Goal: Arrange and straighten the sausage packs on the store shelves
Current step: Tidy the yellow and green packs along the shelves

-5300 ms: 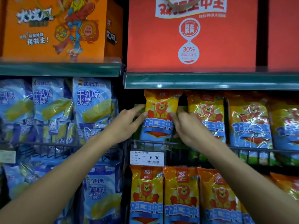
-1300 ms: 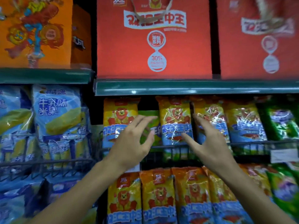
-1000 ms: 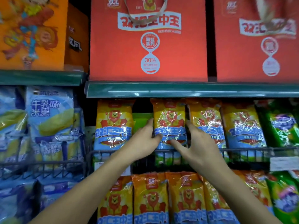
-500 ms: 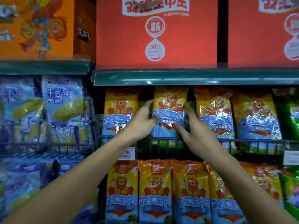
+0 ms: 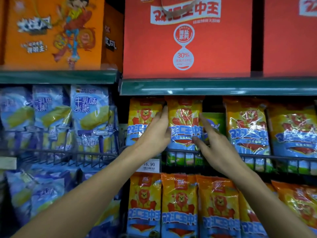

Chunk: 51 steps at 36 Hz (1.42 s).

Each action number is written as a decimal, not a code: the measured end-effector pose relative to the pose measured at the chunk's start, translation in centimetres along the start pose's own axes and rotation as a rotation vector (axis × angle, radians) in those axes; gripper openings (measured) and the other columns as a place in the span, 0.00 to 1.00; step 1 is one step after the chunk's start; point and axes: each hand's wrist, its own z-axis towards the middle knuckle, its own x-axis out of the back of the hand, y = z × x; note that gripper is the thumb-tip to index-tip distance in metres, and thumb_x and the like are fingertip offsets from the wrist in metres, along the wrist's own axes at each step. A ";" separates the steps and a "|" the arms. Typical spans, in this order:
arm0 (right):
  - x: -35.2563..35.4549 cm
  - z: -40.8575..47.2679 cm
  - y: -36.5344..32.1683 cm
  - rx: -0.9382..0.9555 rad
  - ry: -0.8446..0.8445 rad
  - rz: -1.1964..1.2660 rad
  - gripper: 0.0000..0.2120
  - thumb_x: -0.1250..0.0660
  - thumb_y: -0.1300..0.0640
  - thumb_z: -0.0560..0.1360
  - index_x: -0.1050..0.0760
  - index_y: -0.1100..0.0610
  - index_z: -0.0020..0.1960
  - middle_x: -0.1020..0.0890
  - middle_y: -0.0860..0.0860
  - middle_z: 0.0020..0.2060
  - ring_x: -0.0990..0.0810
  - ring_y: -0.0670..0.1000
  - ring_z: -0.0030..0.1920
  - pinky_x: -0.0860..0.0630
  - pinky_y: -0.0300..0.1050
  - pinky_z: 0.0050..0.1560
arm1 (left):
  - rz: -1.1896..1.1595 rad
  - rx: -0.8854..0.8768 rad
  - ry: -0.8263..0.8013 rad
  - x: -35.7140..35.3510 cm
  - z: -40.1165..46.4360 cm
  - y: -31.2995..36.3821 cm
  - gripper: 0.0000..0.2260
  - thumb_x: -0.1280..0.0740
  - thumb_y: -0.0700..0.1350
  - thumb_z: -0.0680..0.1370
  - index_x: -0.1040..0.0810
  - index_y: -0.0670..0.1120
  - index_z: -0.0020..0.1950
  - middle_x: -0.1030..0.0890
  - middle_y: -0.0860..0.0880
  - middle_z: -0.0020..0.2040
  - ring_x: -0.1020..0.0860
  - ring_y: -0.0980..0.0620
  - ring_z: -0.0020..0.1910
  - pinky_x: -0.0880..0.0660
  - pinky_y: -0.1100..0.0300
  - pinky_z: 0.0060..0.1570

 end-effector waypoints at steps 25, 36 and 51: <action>-0.7 -0.5 -0.6 -0.013 -0.033 -0.246 0.34 0.55 0.42 0.85 0.74 0.50 0.78 0.27 0.46 0.37 0.24 0.51 0.36 0.21 0.53 0.42 | 0.444 -0.403 0.152 -2.0 -3.0 -4.7 0.24 0.54 0.53 0.88 0.56 0.54 0.84 0.56 0.56 0.84 0.60 0.53 0.82 0.58 0.50 0.79; 4.6 -4.1 2.4 0.070 0.163 -0.067 0.27 0.36 0.45 0.81 0.37 0.47 0.78 0.29 0.44 0.73 0.29 0.46 0.71 0.29 0.44 0.71 | 0.068 -0.445 0.211 -2.4 -2.4 -1.6 0.23 0.40 0.52 0.82 0.31 0.51 0.77 0.34 0.57 0.77 0.41 0.55 0.79 0.40 0.50 0.77; 9.7 -5.1 9.1 -0.172 0.101 -0.294 0.33 0.38 0.41 0.81 0.41 0.55 0.79 0.24 0.48 0.31 0.25 0.46 0.31 0.30 0.45 0.30 | -0.281 -0.070 -0.335 -8.5 3.3 10.3 0.32 0.42 0.50 0.86 0.61 0.59 0.82 0.33 0.56 0.44 0.28 0.50 0.49 0.24 0.42 0.58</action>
